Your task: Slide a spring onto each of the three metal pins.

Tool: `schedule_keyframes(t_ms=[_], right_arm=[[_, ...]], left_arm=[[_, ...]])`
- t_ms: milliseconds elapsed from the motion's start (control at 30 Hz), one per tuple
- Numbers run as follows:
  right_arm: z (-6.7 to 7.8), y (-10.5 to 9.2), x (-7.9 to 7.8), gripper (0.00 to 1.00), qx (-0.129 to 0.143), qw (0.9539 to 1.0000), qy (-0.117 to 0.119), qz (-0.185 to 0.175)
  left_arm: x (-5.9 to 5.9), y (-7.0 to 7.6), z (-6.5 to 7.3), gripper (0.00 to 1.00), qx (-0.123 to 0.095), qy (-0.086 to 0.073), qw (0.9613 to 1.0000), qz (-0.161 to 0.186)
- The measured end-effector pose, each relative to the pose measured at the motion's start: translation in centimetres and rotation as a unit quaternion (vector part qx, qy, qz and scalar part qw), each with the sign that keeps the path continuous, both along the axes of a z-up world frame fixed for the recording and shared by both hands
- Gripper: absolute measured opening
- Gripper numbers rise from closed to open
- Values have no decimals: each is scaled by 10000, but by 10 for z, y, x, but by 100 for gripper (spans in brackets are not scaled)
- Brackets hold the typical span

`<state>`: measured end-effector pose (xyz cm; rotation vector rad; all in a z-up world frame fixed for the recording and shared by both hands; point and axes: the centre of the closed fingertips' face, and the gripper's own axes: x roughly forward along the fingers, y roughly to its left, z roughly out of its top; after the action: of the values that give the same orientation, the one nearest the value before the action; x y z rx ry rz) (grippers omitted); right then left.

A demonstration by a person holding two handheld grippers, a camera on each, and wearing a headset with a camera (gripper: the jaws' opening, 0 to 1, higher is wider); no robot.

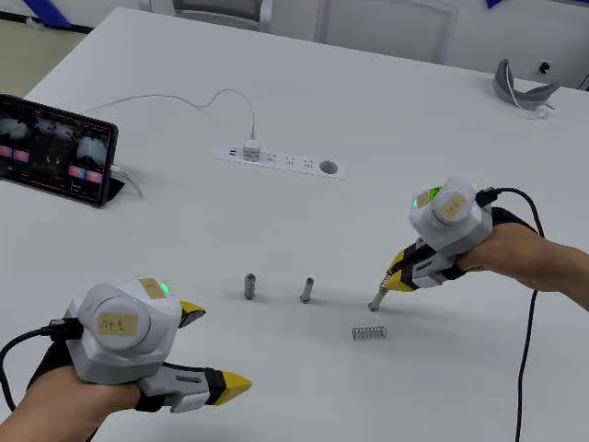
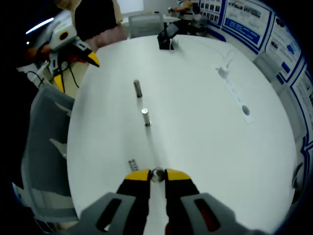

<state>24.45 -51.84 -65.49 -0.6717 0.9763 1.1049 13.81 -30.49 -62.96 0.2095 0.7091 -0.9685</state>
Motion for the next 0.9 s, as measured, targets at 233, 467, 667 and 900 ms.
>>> schedule_keyframes(t_ms=[233, 467, 667, 900], right_arm=[[-6, -2, 0, 13, -75, 10000, 10, 39], [-12, -6, 1, 13, -137, 9999, 21, 22], [-18, -6, 1, 13, -173, 9998, 31, 48], [-27, -2, 2, 13, -228, 9997, 47, 113]], left_arm=[[1, 0, 0, 69, 1, 8, 10000, 14], [0, -1, 0, 69, 6, 13, 10000, 8], [0, -1, 0, 69, 13, 18, 10000, 9], [0, 2, 1, 68, 23, 13, 10000, 29]])
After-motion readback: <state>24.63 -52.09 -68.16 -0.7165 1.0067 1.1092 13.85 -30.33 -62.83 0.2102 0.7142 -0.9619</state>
